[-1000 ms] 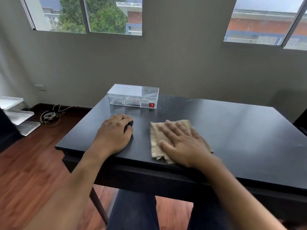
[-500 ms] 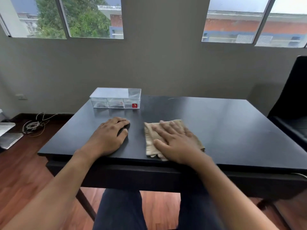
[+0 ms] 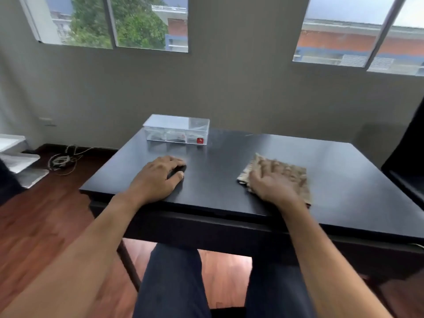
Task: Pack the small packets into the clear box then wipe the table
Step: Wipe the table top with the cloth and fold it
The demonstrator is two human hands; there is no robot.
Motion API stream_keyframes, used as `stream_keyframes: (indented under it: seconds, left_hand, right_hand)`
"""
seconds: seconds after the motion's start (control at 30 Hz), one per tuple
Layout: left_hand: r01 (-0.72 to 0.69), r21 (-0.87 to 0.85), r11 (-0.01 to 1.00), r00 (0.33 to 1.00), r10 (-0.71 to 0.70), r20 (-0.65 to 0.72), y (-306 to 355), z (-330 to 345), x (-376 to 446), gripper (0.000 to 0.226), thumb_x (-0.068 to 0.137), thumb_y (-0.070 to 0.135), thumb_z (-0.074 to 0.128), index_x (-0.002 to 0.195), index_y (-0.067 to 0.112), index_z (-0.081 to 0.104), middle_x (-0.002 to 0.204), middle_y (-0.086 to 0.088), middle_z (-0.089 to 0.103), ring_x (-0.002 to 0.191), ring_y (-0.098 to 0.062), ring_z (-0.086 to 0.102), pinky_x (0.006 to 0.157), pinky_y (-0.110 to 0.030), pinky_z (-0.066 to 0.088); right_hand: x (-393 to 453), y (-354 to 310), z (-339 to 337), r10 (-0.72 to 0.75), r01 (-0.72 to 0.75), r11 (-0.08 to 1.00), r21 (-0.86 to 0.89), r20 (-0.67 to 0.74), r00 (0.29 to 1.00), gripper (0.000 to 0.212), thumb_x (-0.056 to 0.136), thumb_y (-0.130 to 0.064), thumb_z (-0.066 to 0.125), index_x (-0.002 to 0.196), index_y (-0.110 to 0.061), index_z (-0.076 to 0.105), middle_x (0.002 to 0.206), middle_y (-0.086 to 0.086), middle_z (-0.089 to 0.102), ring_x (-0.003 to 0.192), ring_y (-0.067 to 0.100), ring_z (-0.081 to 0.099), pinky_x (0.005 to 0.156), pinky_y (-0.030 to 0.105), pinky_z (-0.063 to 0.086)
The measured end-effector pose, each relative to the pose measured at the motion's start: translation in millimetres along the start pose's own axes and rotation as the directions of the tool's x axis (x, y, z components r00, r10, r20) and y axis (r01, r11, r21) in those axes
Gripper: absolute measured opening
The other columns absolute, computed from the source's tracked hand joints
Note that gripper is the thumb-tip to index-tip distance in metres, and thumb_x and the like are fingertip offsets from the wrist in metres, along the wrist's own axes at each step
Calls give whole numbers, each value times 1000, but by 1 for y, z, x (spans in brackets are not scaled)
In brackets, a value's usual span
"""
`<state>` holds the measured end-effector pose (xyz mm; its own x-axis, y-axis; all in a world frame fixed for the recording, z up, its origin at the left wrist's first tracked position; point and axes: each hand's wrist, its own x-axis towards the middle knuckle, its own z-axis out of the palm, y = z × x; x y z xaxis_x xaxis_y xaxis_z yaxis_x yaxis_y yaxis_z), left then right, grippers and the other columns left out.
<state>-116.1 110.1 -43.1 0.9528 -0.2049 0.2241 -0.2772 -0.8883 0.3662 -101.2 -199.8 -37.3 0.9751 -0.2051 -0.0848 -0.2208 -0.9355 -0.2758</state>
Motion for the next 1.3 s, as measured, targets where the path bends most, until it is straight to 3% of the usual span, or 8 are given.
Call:
stream_keyframes:
  seconds: [0.17, 0.37, 0.47, 0.6, 0.67, 0.83, 1.13, 1.3]
  left_hand:
    - [308, 103, 946, 951, -306, -32, -80, -43, -27, 47, 103, 40, 39, 148, 30, 46, 159, 7, 39, 147, -18, 33, 121, -40, 23]
    - [312, 147, 939, 950, -310, -34, -85, -43, -30, 50, 106, 33, 33, 154, 20, 40, 163, 1, 34, 151, -17, 27, 122, -34, 16]
    - [287, 142, 947, 958, -287, -18, -84, -40, -28, 50, 106, 34, 32, 154, 21, 40, 163, 1, 33, 152, -15, 26, 123, -35, 16]
    - [220, 130, 967, 974, -225, 25, -77, -35, -28, 51, 105, 35, 33, 153, 21, 41, 163, 2, 34, 151, -16, 28, 125, -36, 17]
    - [197, 124, 972, 978, -204, 44, -70, -32, -24, 55, 102, 39, 29, 152, 20, 43, 162, 0, 36, 150, -18, 30, 125, -38, 18]
    - [178, 38, 983, 984, -178, 0, -56, -20, -13, 44, 105, 23, 38, 148, 16, 48, 156, -5, 42, 146, -20, 37, 124, -38, 23]
    - [-80, -3, 997, 988, 80, 130, 13, 11, 18, 52, 104, 40, 43, 155, 26, 39, 163, 8, 32, 151, -8, 25, 125, -33, 19]
    - [-96, -66, 993, 991, 101, 84, 20, 20, 34, 48, 105, 35, 44, 152, 30, 42, 161, 14, 35, 150, -2, 26, 124, -29, 18]
  right_hand:
    - [-32, -166, 48, -386, 388, 922, 6, 112, 916, 72, 100, -53, 15, 166, -27, 7, 175, 8, -4, 160, 39, -5, 122, 65, -10]
    - [-61, -207, 61, -620, 625, 780, 24, 154, 769, 69, 99, -59, 15, 165, -38, 9, 175, -3, -1, 161, 26, -4, 125, 56, -7]
    - [-43, -155, 52, -547, 550, 835, 5, 112, 829, 72, 95, -70, 8, 162, -46, 8, 174, -13, 1, 161, 17, -2, 126, 51, -3]
    - [-10, -150, 44, -235, 235, 972, -18, 33, 972, 72, 97, -57, 12, 165, -33, 13, 175, 5, 5, 160, 37, 3, 122, 69, 0]
    - [-19, -178, 49, -301, 302, 953, -14, 37, 953, 71, 98, -52, 16, 165, -28, 16, 174, 9, 6, 159, 41, 7, 118, 75, 1]
    - [-52, -137, 41, -563, 561, 826, 45, 93, 821, 64, 100, -58, 21, 163, -45, 14, 174, -10, 3, 161, 20, -1, 126, 57, -4]
    - [11, 79, -36, -94, 111, 969, -221, 85, 992, 71, 90, -83, 6, 156, -60, -7, 172, -19, -12, 161, 17, -8, 116, 77, -7]
    - [38, 40, -24, -308, 338, 913, -229, 157, 938, 66, 101, -67, 11, 161, -47, -8, 174, -4, -11, 160, 30, -12, 126, 55, -10]
